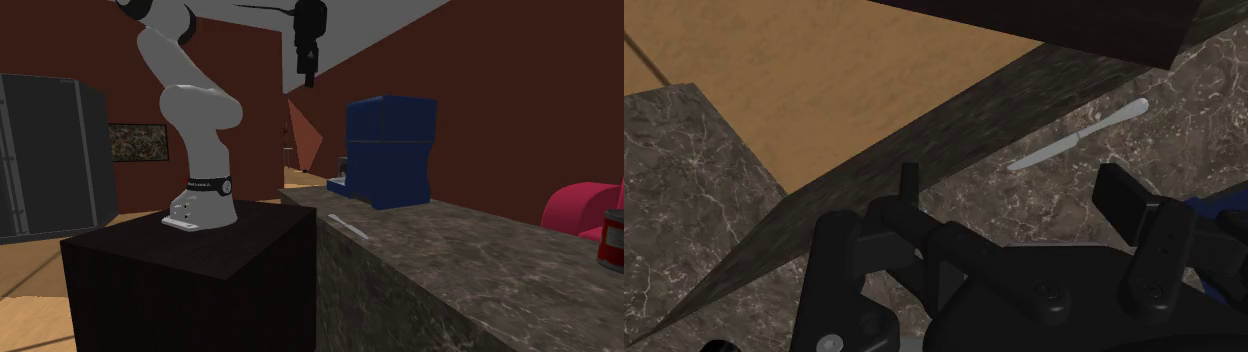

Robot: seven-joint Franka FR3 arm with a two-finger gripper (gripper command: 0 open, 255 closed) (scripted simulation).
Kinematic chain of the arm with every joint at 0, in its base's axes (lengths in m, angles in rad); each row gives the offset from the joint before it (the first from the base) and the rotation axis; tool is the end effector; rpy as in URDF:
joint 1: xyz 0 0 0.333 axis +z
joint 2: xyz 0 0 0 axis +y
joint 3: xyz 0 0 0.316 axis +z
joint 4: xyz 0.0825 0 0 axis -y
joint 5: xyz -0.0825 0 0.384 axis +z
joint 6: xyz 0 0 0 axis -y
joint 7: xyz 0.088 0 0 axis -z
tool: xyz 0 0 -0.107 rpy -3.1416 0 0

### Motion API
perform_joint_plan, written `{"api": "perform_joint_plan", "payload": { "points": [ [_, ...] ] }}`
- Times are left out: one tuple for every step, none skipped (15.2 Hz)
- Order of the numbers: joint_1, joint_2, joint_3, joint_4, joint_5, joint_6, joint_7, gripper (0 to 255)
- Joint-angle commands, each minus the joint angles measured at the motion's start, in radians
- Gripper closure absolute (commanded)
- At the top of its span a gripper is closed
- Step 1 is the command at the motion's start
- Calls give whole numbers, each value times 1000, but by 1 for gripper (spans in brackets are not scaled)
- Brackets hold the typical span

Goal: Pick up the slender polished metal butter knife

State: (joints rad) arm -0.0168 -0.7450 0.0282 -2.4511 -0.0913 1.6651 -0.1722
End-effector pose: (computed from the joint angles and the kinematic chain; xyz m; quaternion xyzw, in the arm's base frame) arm 0.3217 -0.0037 0.5411 0.9940 0.0928 -0.0252 0.0530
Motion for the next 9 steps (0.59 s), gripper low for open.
{"api": "perform_joint_plan", "payload": {
  "points": [
    [0, 0, 0, 0, 0, 0, 0, 0],
    [-2, -5, 13, -32, 13, 27, 36, 0],
    [-3, -9, 26, -64, 27, 54, 72, 0],
    [-4, -11, 39, -94, 40, 82, 108, 0],
    [-5, -10, 54, -122, 55, 111, 144, 0],
    [-6, -8, 68, -150, 69, 141, 180, 0],
    [-5, -4, 83, -176, 84, 172, 216, 0],
    [-5, 3, 99, -200, 99, 205, 252, 0],
    [-4, 12, 115, -223, 115, 238, 288, 0]
  ]
}}
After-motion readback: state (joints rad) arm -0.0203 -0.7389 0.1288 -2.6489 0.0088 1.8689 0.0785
